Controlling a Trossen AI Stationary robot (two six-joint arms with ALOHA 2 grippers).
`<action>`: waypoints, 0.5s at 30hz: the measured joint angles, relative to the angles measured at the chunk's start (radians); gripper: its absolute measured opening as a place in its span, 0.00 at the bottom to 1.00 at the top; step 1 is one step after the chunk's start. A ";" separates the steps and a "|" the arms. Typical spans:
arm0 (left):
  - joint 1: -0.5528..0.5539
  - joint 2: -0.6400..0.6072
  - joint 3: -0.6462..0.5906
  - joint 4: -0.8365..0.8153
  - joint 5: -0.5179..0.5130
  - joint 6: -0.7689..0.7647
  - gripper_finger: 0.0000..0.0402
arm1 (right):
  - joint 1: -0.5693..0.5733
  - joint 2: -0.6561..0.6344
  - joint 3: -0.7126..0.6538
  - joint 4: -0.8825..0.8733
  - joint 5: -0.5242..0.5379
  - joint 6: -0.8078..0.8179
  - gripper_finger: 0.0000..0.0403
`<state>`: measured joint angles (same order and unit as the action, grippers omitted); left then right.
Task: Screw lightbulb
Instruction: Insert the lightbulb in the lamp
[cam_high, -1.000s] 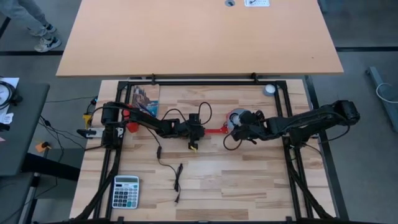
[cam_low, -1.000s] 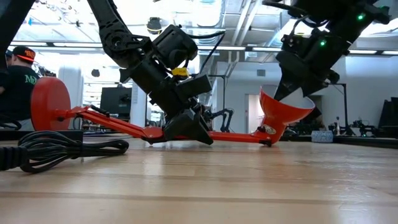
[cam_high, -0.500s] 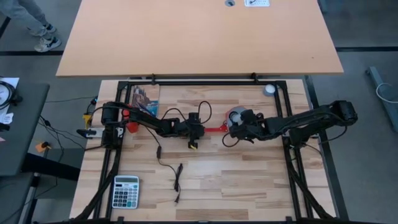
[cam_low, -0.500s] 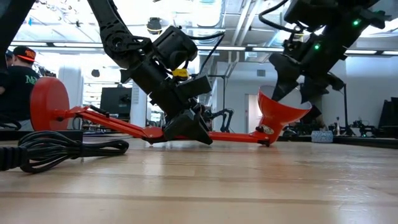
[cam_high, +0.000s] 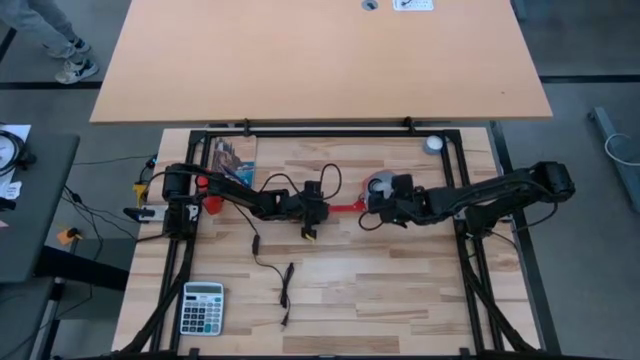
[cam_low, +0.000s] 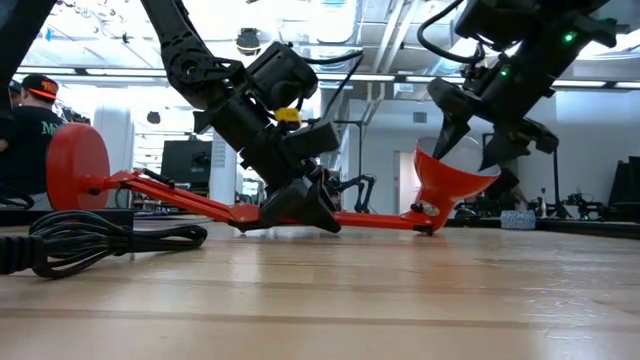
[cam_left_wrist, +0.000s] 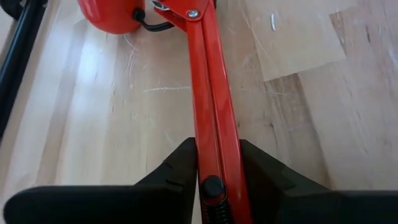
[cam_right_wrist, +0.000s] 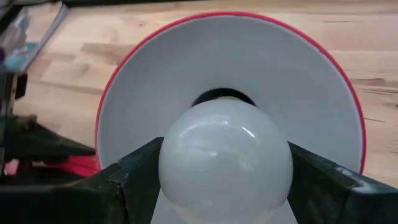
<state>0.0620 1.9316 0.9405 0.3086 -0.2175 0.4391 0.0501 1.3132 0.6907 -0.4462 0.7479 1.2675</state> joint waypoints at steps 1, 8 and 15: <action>0.000 0.000 0.000 0.000 0.000 0.016 0.22 | -0.002 0.000 0.000 0.004 0.004 0.010 0.73; 0.013 0.000 0.000 0.001 0.002 0.105 0.22 | -0.011 0.000 0.000 0.026 0.008 0.075 0.78; 0.040 -0.001 0.000 0.001 0.042 0.155 0.22 | -0.013 0.002 -0.002 0.025 0.008 0.079 0.89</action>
<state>0.1016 1.9308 0.9405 0.3096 -0.1754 0.5936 0.0370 1.3151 0.6888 -0.4210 0.7558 1.3466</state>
